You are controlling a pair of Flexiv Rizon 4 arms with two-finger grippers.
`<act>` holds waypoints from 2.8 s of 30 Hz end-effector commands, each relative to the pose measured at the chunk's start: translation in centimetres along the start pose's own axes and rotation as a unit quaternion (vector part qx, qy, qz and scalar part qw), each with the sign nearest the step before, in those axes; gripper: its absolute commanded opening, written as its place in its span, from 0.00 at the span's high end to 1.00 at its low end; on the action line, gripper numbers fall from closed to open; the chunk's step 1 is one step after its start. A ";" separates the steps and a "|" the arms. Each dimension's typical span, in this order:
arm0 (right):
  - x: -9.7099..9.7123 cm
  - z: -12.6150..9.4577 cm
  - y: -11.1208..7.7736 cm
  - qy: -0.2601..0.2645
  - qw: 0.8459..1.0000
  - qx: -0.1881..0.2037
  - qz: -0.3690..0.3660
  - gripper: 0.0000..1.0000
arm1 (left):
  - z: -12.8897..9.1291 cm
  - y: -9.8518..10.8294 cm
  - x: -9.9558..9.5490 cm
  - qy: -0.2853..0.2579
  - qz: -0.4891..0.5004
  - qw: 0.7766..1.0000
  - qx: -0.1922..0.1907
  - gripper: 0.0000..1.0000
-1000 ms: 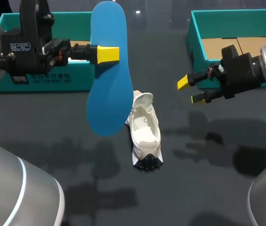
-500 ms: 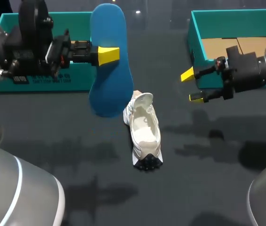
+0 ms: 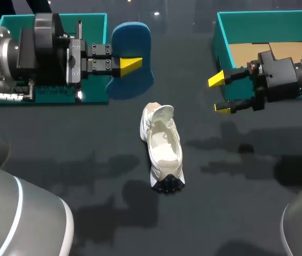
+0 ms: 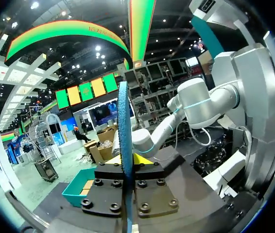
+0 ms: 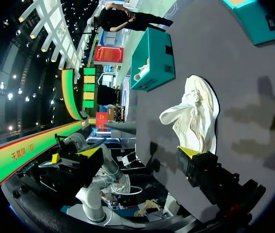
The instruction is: Take the shoe out of the shoebox, open the shoe tongue, remove and reinsert the insole, then place the shoe into the shoebox
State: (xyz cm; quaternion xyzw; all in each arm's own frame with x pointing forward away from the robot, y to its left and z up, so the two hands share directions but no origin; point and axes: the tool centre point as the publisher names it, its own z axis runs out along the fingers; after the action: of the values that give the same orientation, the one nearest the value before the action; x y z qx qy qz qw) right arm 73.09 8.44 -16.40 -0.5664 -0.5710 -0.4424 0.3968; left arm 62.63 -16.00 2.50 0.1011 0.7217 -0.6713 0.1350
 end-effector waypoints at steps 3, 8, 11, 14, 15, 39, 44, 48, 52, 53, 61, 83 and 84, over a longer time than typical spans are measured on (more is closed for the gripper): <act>1.0 -0.3 1.2 0.035 0.999 0.004 -0.004 0.00 | 1.0 1.7 -0.3 -0.006 0.117 0.993 0.032 1.00; 1.8 -0.8 2.3 0.059 0.998 0.006 0.001 0.00 | 2.1 4.1 -1.3 0.010 0.193 0.980 0.053 1.00; 2.0 -1.1 3.0 0.074 0.997 0.012 0.012 0.00 | 2.6 5.0 -1.5 0.002 0.257 0.965 0.053 1.00; 1.6 -1.6 4.0 0.066 0.997 0.005 0.052 0.00 | 2.7 5.7 -1.1 -0.010 0.364 0.930 0.050 1.00; 1.6 -1.6 4.0 0.066 0.997 0.005 0.052 0.00 | 2.7 5.7 -1.1 -0.010 0.364 0.930 0.050 1.00; 1.7 -1.7 6.1 0.088 0.993 0.032 0.069 0.00 | 4.7 11.2 -1.7 0.021 0.546 0.838 0.012 1.00; 1.5 -1.9 6.5 0.088 0.992 0.011 0.084 0.00 | 4.8 12.6 -2.9 0.019 0.589 0.808 -0.008 1.00; 1.5 -1.9 6.5 0.088 0.992 0.011 0.084 0.00 | 4.8 12.6 -2.9 0.019 0.589 0.808 -0.008 1.00; 1.5 -1.9 6.5 0.088 0.992 0.011 0.084 0.00 | 4.8 12.6 -2.9 0.019 0.589 0.808 -0.008 1.00; 1.5 -1.9 6.5 0.088 0.992 0.011 0.084 0.00 | 4.8 12.6 -2.9 0.019 0.589 0.808 -0.008 1.00; 2.6 2.3 7.1 0.074 0.996 0.016 0.040 0.00 | 8.3 16.3 -3.2 0.032 0.585 0.811 0.004 1.00; 2.3 5.1 5.7 0.078 0.996 0.037 0.018 0.00 | 9.9 18.9 -4.6 0.014 0.590 0.807 -0.009 1.00; 2.3 5.4 5.4 0.078 0.996 0.041 0.015 0.00 | 10.0 19.0 -4.7 0.017 0.592 0.806 -0.007 1.00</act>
State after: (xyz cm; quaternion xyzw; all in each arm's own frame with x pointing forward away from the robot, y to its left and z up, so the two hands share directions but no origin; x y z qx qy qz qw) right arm 78.16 13.20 -15.16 -0.5250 -0.5433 -0.4601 0.4664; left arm 72.77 -23.33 -14.31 0.5134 0.5320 -0.4523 0.4988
